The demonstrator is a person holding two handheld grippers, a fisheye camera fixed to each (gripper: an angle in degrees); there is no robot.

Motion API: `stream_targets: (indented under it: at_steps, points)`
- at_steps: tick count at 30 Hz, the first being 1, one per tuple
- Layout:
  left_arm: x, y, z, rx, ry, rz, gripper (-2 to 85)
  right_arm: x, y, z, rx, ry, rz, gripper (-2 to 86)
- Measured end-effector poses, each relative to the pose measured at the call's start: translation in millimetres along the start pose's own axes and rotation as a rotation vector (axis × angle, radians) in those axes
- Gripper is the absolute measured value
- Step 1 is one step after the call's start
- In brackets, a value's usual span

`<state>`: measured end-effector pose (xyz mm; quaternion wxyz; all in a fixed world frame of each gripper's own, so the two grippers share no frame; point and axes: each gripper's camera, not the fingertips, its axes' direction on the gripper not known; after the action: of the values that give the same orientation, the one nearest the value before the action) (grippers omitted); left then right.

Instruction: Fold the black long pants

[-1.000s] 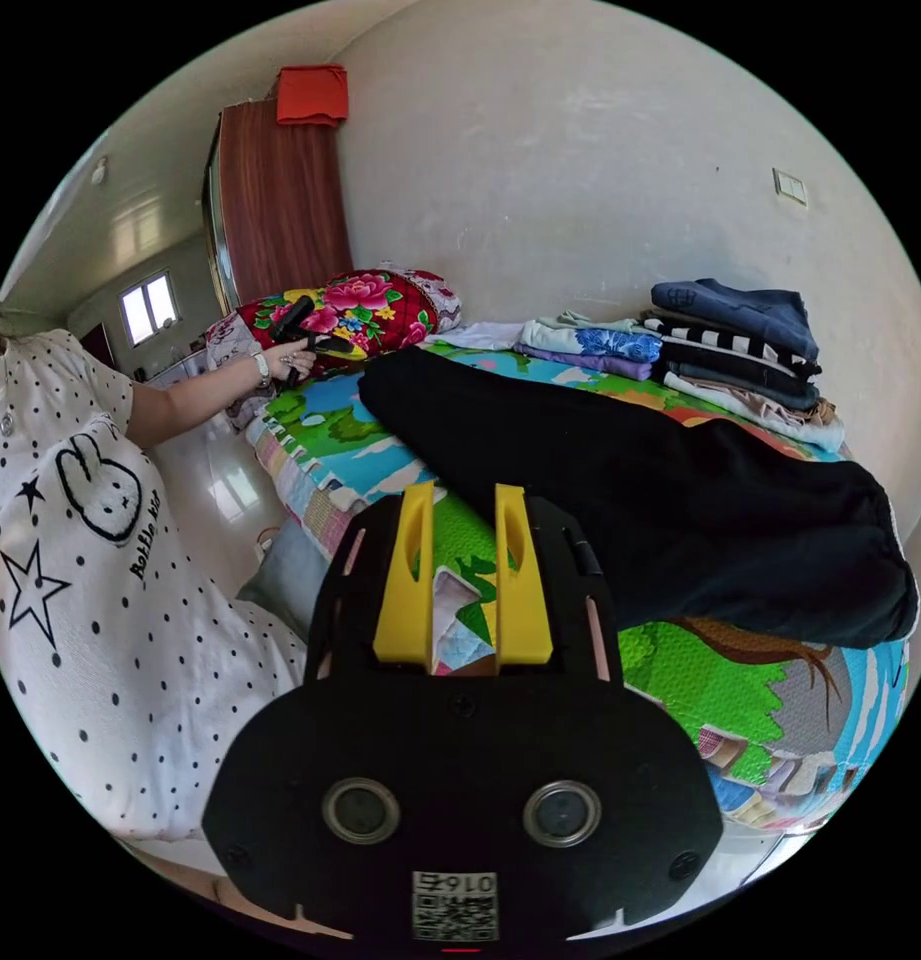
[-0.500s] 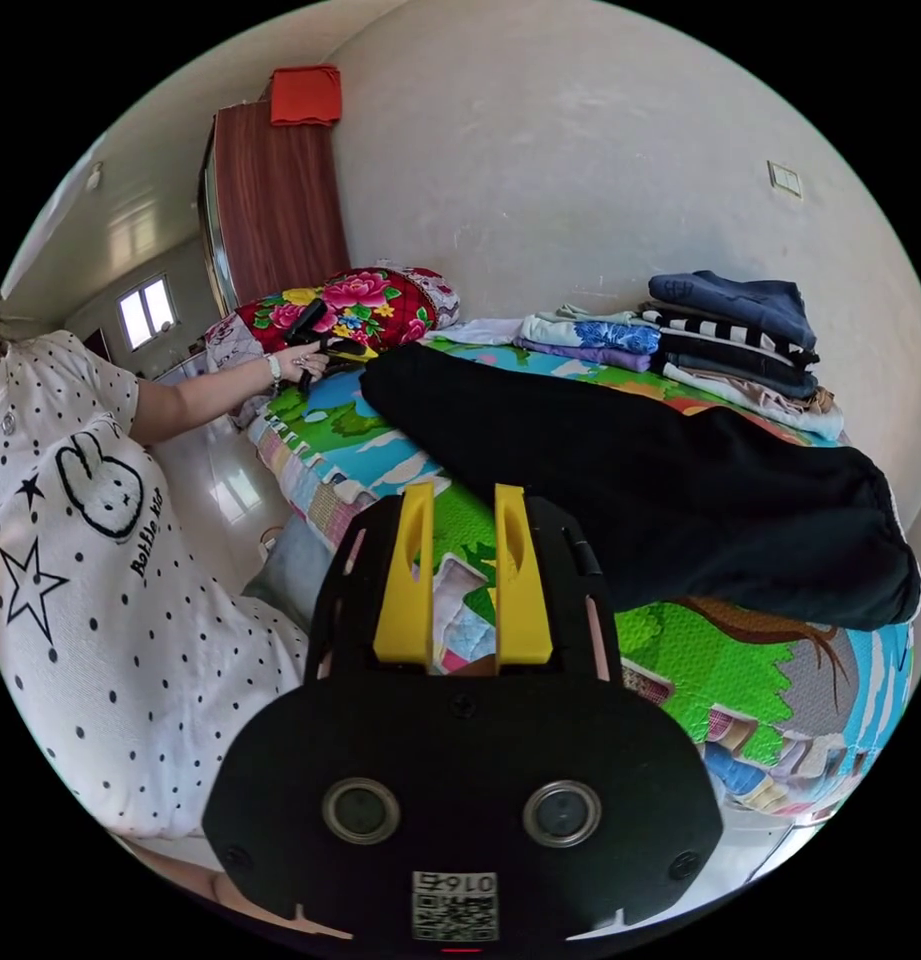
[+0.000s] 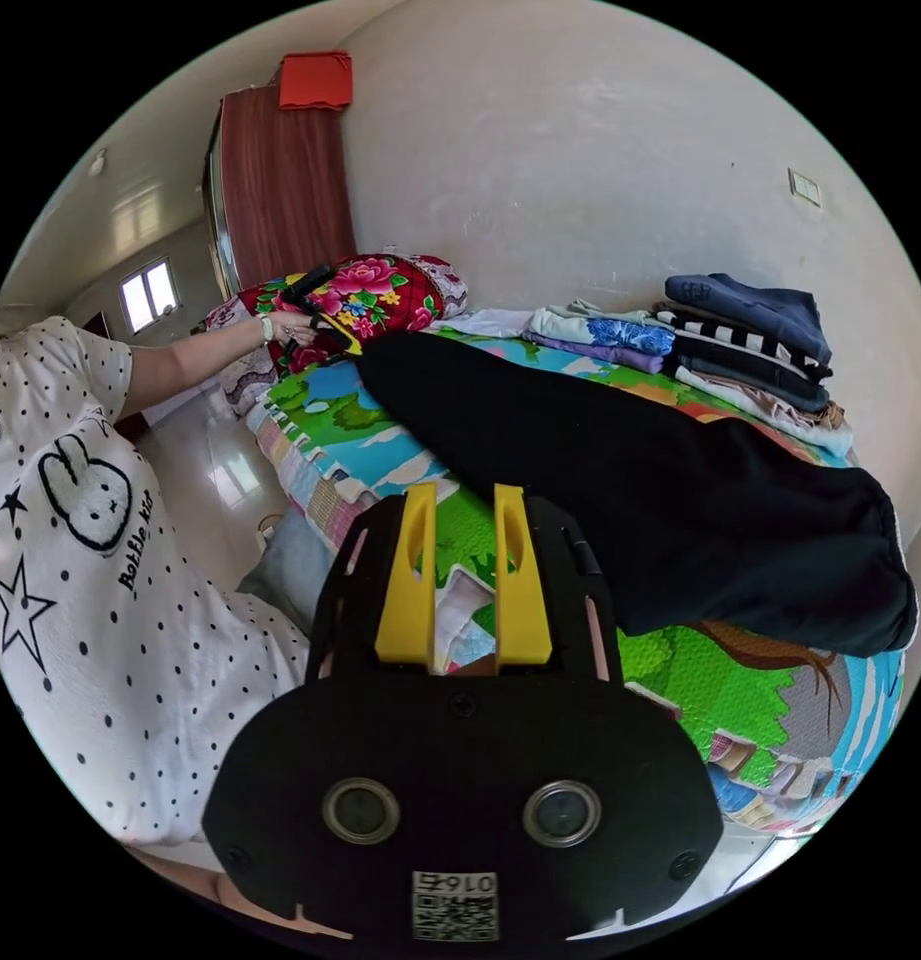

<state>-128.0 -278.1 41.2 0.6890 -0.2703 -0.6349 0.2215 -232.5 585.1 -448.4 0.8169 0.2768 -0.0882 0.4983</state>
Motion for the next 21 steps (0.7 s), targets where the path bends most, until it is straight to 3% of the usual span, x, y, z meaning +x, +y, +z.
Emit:
stream_targets:
  at_steps: [6,14,17,21]
  points:
    - [-32,34,-1,0.204,0.156,-0.243,6.1,-27,-28,14,-0.043,0.011,-0.096,9.0]
    - [-53,91,34,0.28,0.442,-0.38,10.2,-17,-22,16,-0.055,-0.004,-0.007,8.9]
    - [-43,86,55,0.2,0.436,-0.361,11.0,-20,-25,20,-0.061,-0.009,-0.013,8.9]
    - [-45,82,67,0.254,0.416,-0.477,10.6,-28,-31,27,-0.074,-0.001,-0.038,8.8]
